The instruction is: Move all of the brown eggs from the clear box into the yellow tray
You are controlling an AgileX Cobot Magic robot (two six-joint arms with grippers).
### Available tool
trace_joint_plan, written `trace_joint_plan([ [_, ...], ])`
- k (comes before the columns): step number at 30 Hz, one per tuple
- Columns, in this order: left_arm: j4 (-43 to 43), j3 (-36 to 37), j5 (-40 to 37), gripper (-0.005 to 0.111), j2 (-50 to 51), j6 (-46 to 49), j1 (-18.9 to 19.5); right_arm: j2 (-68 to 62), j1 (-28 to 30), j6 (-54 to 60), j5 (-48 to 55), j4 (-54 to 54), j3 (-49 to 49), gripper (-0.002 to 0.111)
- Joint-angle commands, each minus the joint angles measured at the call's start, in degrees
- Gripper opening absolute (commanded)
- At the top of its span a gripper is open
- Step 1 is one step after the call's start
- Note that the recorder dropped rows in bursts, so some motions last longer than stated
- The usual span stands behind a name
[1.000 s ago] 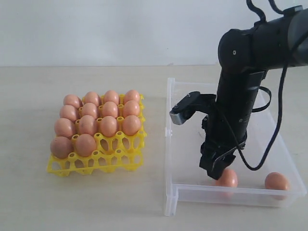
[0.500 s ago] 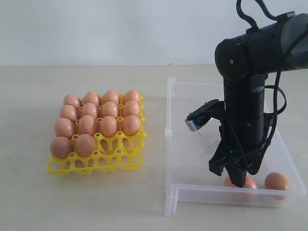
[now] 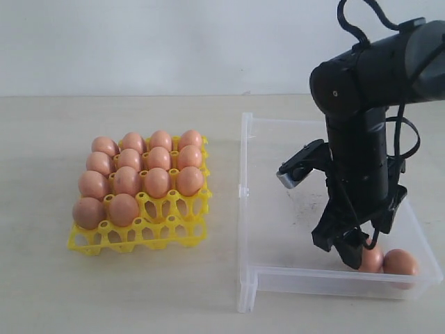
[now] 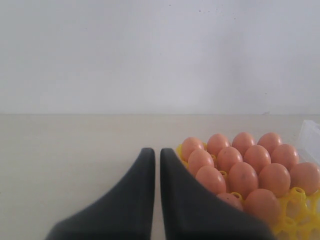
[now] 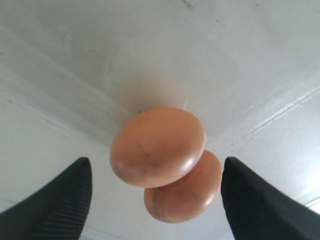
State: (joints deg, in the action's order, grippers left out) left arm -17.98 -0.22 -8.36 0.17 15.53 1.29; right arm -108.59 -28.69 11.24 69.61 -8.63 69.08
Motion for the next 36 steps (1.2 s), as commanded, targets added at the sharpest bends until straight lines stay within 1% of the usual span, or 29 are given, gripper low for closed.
trace_joint_plan([
  [1,-0.3,0.22,0.83,0.004,-0.17,0.01,0.12,-3.03,-0.08,-4.77,-0.82,-0.65,-0.6,0.065],
  [5,-0.3,0.22,0.83,0.004,-0.17,0.01,0.12,-4.92,-0.08,-7.88,-1.53,-0.43,-0.6,0.065],
  [8,-0.3,0.22,0.83,0.004,-0.17,0.01,0.12,-5.17,-0.08,-7.63,-2.37,1.2,-0.6,0.065],
  [13,-0.3,0.22,0.83,0.004,-0.17,0.01,0.12,-5.17,-0.08,-2.33,-3.7,0.51,-0.6,0.065],
  [16,-0.3,0.22,0.83,0.004,-0.17,0.01,0.12,-5.17,-0.08,3.88,-3.84,-0.29,-0.6,0.065],
  [20,-0.3,0.22,0.83,0.004,-0.17,0.01,0.12,-5.17,-0.08,4.04,-4.31,-2.18,-0.6,0.065],
  [24,-0.3,0.22,0.83,0.004,-0.17,0.01,0.12,-5.17,-0.08,0.81,-3.35,-5.27,-0.6,0.065],
  [26,-0.3,0.22,0.83,0.004,-0.17,0.01,0.12,-5.17,-0.08,-6.72,-2.67,-6.6,-0.6,0.065],
  [28,-0.3,0.22,0.83,0.004,-0.17,0.01,0.12,-5.17,-0.08,-9.54,-2.41,-6.5,-0.6,0.065],
  [31,-0.3,0.22,0.83,0.004,-0.17,0.01,0.12,-5.17,-0.08,-9.87,-2.25,-4.02,-0.6,0.065],
  [36,-0.3,0.22,0.83,0.004,-0.17,0.01,0.12,-5.17,-0.08,-9.74,-5.05,-1.63,-0.6,0.063],
])
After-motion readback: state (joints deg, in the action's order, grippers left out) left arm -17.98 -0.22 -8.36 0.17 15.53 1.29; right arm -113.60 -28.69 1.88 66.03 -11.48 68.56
